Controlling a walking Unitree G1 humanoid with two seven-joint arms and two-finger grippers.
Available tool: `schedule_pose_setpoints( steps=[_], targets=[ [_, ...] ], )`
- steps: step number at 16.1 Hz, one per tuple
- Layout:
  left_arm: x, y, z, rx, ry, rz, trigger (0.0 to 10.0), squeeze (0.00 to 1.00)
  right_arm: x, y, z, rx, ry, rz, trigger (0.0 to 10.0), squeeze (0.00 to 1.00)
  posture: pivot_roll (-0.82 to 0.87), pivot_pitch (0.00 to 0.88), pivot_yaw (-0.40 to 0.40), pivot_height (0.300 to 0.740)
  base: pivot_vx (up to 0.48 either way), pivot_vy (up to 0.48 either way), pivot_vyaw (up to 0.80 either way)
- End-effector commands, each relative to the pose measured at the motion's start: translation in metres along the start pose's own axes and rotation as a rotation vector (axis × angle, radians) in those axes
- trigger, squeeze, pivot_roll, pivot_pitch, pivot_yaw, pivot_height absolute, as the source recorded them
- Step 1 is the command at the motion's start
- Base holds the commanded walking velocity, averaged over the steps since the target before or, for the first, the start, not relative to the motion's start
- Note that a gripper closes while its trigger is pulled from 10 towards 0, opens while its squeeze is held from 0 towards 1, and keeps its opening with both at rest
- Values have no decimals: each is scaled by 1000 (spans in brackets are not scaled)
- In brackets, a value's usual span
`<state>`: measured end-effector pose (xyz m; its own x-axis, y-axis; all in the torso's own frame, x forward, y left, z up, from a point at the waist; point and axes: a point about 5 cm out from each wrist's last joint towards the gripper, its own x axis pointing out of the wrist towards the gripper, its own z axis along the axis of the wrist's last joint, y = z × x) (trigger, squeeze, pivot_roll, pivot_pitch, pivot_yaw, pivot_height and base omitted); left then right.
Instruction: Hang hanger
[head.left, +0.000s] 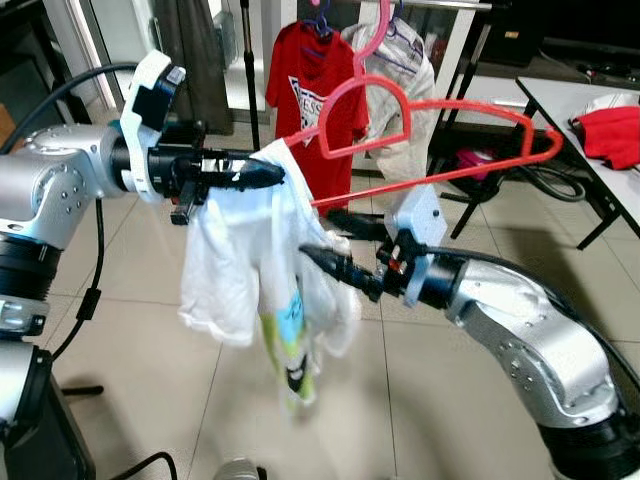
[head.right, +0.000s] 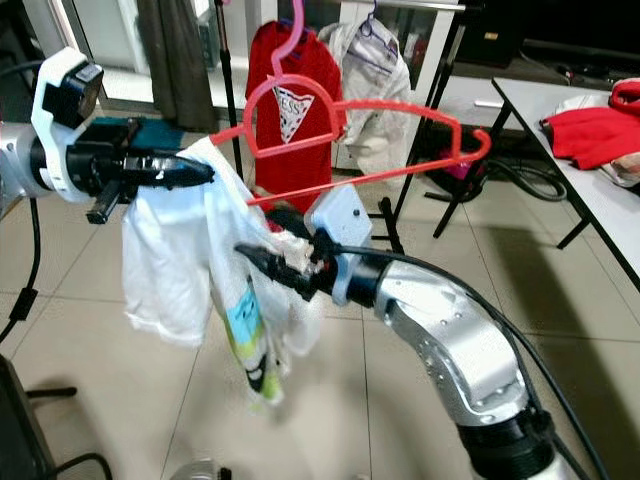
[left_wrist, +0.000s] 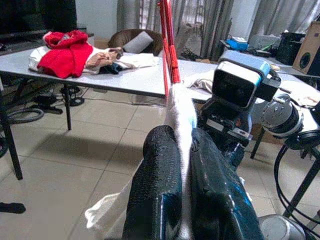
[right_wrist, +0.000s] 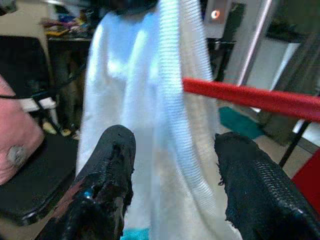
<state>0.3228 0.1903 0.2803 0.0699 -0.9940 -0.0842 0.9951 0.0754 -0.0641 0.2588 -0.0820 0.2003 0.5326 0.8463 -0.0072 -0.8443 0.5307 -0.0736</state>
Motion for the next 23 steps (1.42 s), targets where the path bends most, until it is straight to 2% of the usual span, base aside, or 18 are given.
schedule_pose_setpoints(
  steps=[1, 3, 4, 5, 6, 11, 14, 15, 18, 20, 21, 22, 23],
  targets=[
    [0, -4, 11, 42, 2, -10, 0, 0, 1, -5, 4, -23, -11, -38, 10000, 0, -49, 31, -4, 740, 0, 0, 0],
    [2, -6, 13, 40, 0, -10, 0, 0, 3, -1, 4, -21, -26, -15, 10000, 0, -49, 31, -4, 740, 0, 0, 0],
    [4, -5, 16, 48, -6, 9, 0, 0, 4, 15, 7, 26, -81, 109, 10000, 0, -49, 38, 2, 740, 0, 0, 0],
    [4, -4, 16, 52, -8, 16, 0, 0, 5, 18, 7, 35, -90, 135, 10000, 0, -49, 38, 2, 740, 0, 0, 0],
    [5, -3, 18, 62, -20, 26, 0, 0, 8, 25, 3, 14, -79, 174, 10000, 0, -49, 38, 2, 740, 0, 0, 0],
    [8, 2, 24, 72, -34, 53, 0, 0, 9, 41, 0, 43, -72, 322, 10000, 0, -33, 42, 8, 740, 0, 0, 0],
    [7, 4, 27, 78, -35, 56, 0, 0, 12, 50, -13, 72, -9, 466, 10000, 0, -28, 45, 16, 740, 0, 0, 0],
    [6, 5, 28, 80, -35, 58, 0, 0, 12, 51, -16, 82, 7, 491, 10000, 0, -22, 48, 18, 740, 0, 0, 0],
    [-1, 8, 34, 96, -35, 81, 0, 0, 9, 53, -34, 104, 107, 615, 9020, 0, -13, 49, 18, 740, 0, 0, 0],
    [-5, 10, 37, 104, -36, 96, 0, 0, 7, 52, -40, 116, 141, 649, 7843, 0, 0, 50, 15, 740, 0, 0, 0],
    [-9, 12, 40, 110, -37, 108, 0, 0, 5, 49, -47, 119, 173, 662, 6824, 0, 4, 51, 12, 740, 0, 0, 0],
    [-11, 12, 42, 114, -37, 112, 0, 0, 6, 44, -51, 100, 178, 627, 8275, 0, 8, 52, 11, 740, 0, 0, 0],
    [-11, 12, 42, 114, -37, 112, 0, 0, 6, 44, -51, 100, 178, 627, 8275, 0, 8, 52, 11, 740, 0, 0, 0]
  ],
)
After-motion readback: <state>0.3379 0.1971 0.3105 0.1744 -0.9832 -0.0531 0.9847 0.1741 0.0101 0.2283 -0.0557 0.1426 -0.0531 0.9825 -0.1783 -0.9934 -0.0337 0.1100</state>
